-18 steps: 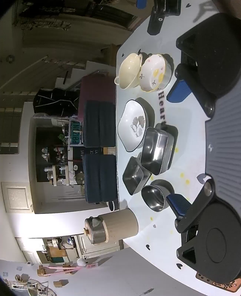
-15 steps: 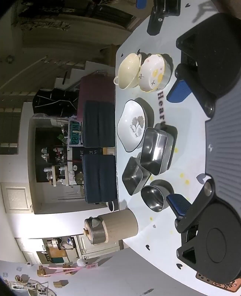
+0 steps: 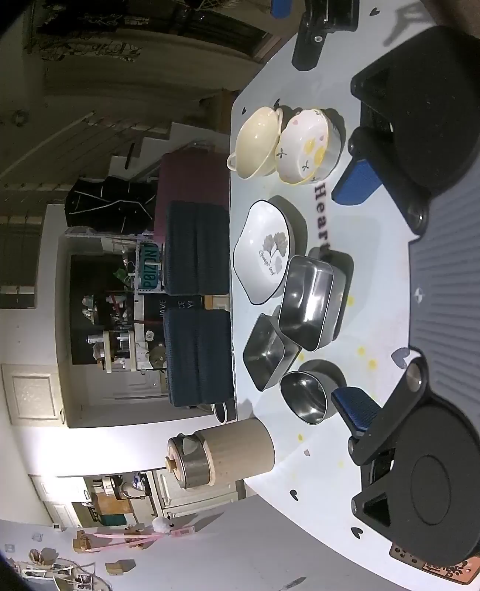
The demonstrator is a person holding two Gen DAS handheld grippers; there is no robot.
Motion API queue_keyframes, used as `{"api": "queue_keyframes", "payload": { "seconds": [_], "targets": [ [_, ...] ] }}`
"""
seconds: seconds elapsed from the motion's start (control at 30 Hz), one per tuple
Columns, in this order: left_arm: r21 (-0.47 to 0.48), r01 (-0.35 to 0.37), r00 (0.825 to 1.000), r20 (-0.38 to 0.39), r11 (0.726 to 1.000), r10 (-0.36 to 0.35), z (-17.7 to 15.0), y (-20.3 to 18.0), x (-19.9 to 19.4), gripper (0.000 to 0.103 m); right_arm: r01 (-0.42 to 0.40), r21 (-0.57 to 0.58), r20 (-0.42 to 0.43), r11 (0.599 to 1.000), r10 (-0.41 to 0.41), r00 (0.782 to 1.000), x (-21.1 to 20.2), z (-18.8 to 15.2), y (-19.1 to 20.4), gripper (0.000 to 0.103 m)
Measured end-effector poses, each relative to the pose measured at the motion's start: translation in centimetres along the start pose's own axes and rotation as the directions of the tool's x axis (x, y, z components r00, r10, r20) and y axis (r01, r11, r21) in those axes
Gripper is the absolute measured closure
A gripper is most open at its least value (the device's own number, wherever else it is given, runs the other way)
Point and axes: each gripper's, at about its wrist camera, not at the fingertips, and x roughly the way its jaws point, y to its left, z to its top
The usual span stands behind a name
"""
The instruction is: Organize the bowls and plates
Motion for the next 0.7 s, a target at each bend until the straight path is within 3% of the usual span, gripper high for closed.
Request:
{"api": "queue_keyframes", "payload": {
  "seconds": [0.7],
  "targets": [
    [0.001, 0.008, 1.0, -0.009, 1.0, -0.008, 0.2, -0.33, 0.02, 0.0, -0.003, 0.002, -0.002, 1.0, 0.003, 1.0, 0.17, 0.01, -0.02, 0.0]
  ]
}}
